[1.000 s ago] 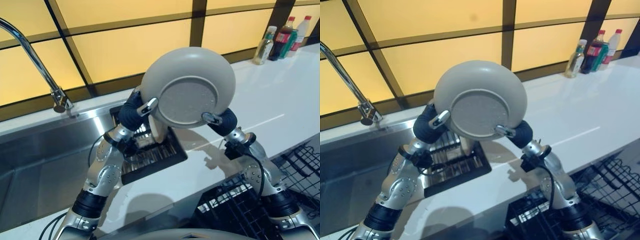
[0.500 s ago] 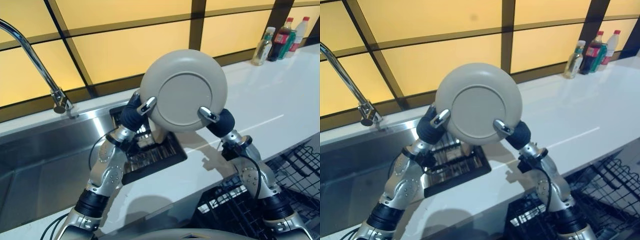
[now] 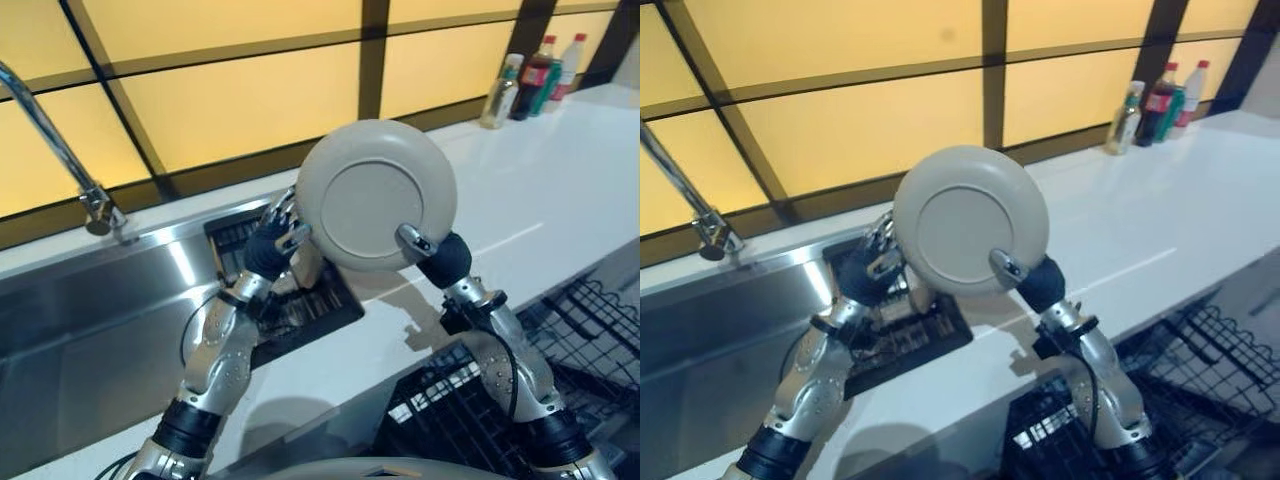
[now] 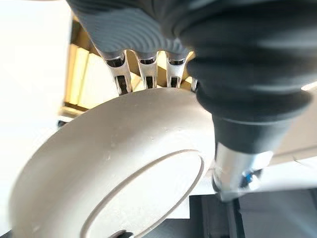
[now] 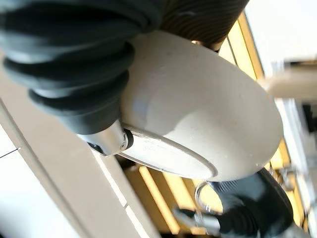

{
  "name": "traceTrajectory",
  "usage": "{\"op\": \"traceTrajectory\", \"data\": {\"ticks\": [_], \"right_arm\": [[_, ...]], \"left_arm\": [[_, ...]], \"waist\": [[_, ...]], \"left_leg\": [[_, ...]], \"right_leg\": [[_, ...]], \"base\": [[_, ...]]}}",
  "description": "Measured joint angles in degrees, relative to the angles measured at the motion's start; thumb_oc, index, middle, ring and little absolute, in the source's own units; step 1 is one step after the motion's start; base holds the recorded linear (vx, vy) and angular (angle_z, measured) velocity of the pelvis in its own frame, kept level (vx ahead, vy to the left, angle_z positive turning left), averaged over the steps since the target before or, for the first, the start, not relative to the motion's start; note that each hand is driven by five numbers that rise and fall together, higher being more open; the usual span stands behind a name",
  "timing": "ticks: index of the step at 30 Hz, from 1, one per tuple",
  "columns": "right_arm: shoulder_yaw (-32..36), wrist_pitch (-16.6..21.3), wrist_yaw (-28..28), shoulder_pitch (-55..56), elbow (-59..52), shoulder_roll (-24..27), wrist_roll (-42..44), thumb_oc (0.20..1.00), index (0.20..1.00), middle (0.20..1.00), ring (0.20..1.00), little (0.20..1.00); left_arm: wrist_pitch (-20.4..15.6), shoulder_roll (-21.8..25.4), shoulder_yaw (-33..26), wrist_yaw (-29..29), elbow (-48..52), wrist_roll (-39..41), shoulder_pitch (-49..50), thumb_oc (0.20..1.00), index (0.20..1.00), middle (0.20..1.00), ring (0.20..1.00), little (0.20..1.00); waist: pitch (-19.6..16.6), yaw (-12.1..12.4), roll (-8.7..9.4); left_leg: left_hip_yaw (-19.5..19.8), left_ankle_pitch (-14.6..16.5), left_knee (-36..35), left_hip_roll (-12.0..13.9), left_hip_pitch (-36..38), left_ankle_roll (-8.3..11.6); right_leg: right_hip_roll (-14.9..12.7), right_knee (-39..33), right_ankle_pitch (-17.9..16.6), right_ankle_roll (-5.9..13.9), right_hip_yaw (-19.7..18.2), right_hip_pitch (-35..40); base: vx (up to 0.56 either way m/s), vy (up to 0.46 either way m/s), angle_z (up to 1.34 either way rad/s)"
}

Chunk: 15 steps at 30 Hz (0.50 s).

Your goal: Pick up plates and place into dishwasher.

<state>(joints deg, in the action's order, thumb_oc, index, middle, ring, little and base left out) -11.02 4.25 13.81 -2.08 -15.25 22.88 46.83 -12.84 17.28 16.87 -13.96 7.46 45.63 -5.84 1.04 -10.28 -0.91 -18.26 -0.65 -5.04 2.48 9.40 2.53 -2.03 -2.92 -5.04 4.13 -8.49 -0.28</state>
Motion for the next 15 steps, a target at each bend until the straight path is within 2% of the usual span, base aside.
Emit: {"op": "traceTrajectory", "data": {"ticks": [2, 3, 4, 5, 6, 8, 9, 12, 13, 15], "right_arm": [[0.9, 0.0, -3.1, 0.8, 0.3, 0.0, 0.0, 0.2, 0.2, 0.2, 0.2, 0.2], [1.3, 0.0, -4.1, 0.7, 0.3, 0.0, 0.0, 0.2, 0.2, 0.2, 0.2, 0.2], [1.3, -0.1, -4.8, -0.1, 0.6, 0.0, 0.3, 0.2, 0.2, 0.2, 0.2, 0.2], [1.3, -0.3, -5.1, -1.2, 0.7, 0.2, 0.7, 0.2, 0.2, 0.2, 0.2, 0.2], [1.2, -0.4, -5.5, -2.0, 0.9, 0.1, 1.0, 0.2, 0.2, 0.2, 0.2, 0.2], [1.1, -0.6, -6.1, -2.8, 2.3, -1.2, 1.1, 0.2, 0.2, 0.2, 0.2, 0.2], [1.1, -0.6, -6.6, -2.7, 3.4, -1.8, 1.1, 0.2, 0.2, 0.2, 0.2, 0.2], [1.2, -1.1, -7.1, -2.4, 5.5, -0.7, 1.1, 0.2, 0.2, 0.2, 0.2, 0.2], [1.2, -1.1, -7.0, -2.5, 5.5, -0.7, 1.1, 0.2, 0.2, 0.2, 0.2, 0.2], [1.1, -1.3, -6.8, -2.5, 5.5, -0.6, 1.5, 0.2, 0.2, 0.2, 0.2, 0.2]], "left_arm": [[-0.4, 0.0, -0.1, 1.5, 0.0, 0.0, 0.0, 1.0, 1.0, 1.0, 1.0, 1.0], [-0.6, 0.2, -0.2, 2.9, 0.0, 0.0, 0.0, 1.0, 1.0, 1.0, 1.0, 1.0], [-0.6, 0.3, -0.5, 4.5, 0.0, 0.0, 0.1, 1.0, 1.0, 1.0, 1.0, 1.0], [-0.6, 0.1, -0.9, 5.9, 0.0, 0.0, 0.0, 1.0, 1.0, 1.0, 1.0, 1.0], [-0.7, 0.0, -1.4, 6.6, 0.0, 0.0, 0.0, 1.0, 1.0, 1.0, 1.0, 1.0], [-0.4, 0.0, -2.4, 6.9, 0.0, 0.0, -0.1, 1.0, 1.0, 1.0, 1.0, 1.0], [-0.3, 0.0, -2.3, 6.9, 0.0, -0.1, -0.1, 1.0, 1.0, 1.0, 1.0, 1.0], [-0.1, -0.3, -2.3, 6.9, -0.2, -0.6, -0.3, 1.0, 1.0, 1.0, 1.0, 1.0], [-0.1, -0.2, -2.3, 6.8, -0.8, -1.1, -0.3, 1.0, 1.0, 1.0, 1.0, 1.0], [0.2, -0.5, -2.2, 6.9, -2.8, -1.1, -0.6, 1.0, 1.0, 1.0, 1.0, 1.0]], "waist": [[0.3, 0.2, 0.53], [0.6, 0.7, 0.92], [1.1, 2.2, 1.53], [1.6, 3.3, 1.82], [2.0, 3.4, 2.18], [2.9, 3.3, 3.28], [3.5, 3.3, 2.52], [3.8, 2.9, 2.38], [3.8, 2.9, 2.76], [4.4, 3.0, 2.12]], "left_leg": [[1.2, 0.2, 0.0, -0.7, 0.1, -0.08], [4.7, 0.9, 0.5, -1.5, 0.2, -0.61], [11.7, 2.4, 2.1, -3.7, 0.1, -2.77], [15.7, 3.6, 3.1, -5.5, 0.0, -4.53], [15.3, 4.1, 3.2, -6.0, 0.1, -3.74], [11.5, 4.3, 3.6, -6.6, 0.0, -4.25], [9.9, 4.8, 3.6, -6.2, -0.1, -5.02], [8.0, 4.4, 3.7, -5.8, -0.3, -5.0], [7.8, 4.3, 3.8, -6.1, -0.3, -4.89], [9.0, 4.3, 4.6, -6.3, -0.8, -4.58]], "right_leg": [[0.3, 0.8, 0.0, 0.06, -1.6, -1.0], [0.8, 1.5, -0.2, 0.21, -3.6, -2.0], [1.0, 2.6, -0.5, 0.54, -6.8, -3.1], [1.3, 3.9, -0.9, 1.08, -9.4, -4.1], [1.2, 4.4, -1.2, 1.57, -9.8, -5.2], [-0.5, 4.6, -0.8, 2.38, -8.7, -6.7], [-0.8, 5.1, -0.3, 3.78, -8.0, -7.2], [-1.8, 8.4, 0.2, 4.41, -6.3, -7.1], [-2.4, 7.7, 1.1, 4.23, -6.2, -5.9], [-2.1, 6.9, -0.3, 2.78, -6.4, -5.6]], "base": [[-0.06, 0.0, -0.44], [-0.07, -0.012, -0.94], [-0.08, -0.006, -1.38], [-0.07, 0.007, -1.46], [-0.12, 0.038, -1.29], [-0.12, 0.042, -1.01], [-0.1, 0.026, -0.8], [-0.08, 0.021, -0.36], [-0.04, 0.016, -0.26], [-0.02, 0.014, -0.18]]}}
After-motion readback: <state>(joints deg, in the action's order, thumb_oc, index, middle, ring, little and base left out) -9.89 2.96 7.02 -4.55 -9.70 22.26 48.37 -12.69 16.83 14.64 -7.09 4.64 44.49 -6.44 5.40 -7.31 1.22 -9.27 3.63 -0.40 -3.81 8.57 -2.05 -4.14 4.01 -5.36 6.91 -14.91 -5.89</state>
